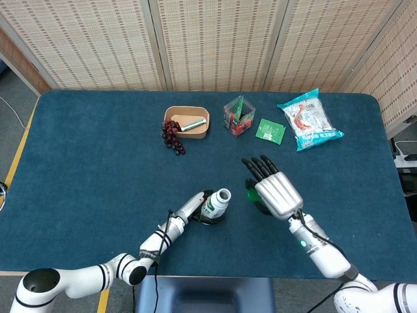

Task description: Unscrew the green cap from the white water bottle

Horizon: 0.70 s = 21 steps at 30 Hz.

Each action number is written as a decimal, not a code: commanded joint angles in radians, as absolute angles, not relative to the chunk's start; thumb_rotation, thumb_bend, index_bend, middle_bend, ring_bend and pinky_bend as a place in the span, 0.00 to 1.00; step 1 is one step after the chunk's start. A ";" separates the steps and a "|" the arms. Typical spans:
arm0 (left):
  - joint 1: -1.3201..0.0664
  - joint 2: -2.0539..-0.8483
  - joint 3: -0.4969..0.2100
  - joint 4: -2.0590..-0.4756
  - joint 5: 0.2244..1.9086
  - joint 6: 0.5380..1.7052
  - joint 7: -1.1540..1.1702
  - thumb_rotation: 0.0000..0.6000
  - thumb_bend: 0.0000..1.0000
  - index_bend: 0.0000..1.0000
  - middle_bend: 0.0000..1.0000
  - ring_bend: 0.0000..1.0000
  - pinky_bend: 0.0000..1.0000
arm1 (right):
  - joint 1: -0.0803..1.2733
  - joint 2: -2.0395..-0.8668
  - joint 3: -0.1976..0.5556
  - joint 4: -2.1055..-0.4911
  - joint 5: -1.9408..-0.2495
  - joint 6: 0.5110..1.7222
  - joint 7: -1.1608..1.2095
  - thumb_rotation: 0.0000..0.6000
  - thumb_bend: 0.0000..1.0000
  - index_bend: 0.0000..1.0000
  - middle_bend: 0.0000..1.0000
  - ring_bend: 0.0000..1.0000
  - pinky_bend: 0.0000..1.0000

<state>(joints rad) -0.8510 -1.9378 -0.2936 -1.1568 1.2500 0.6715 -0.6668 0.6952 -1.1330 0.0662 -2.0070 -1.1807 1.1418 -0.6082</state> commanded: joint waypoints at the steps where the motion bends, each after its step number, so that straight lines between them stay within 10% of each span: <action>1: -0.847 -1.939 -0.295 -1.157 1.252 0.680 -0.672 1.00 0.96 0.72 0.83 0.36 0.00 | 0.678 -1.123 0.035 -1.962 -1.186 1.111 -0.597 1.00 0.23 0.42 0.00 0.00 0.00; 10: -0.844 -1.933 -0.285 -1.160 1.314 0.706 -0.755 1.00 0.87 0.62 0.64 0.23 0.00 | 0.672 -1.116 0.016 -1.914 -1.168 1.059 -0.600 1.00 0.23 0.02 0.00 0.00 0.00; 21: -0.825 -1.947 -0.262 -1.117 1.366 0.917 -0.407 1.00 0.95 0.54 0.56 0.19 0.00 | 0.613 -1.037 0.021 -1.921 -1.216 1.085 -0.462 1.00 0.23 0.00 0.00 0.00 0.00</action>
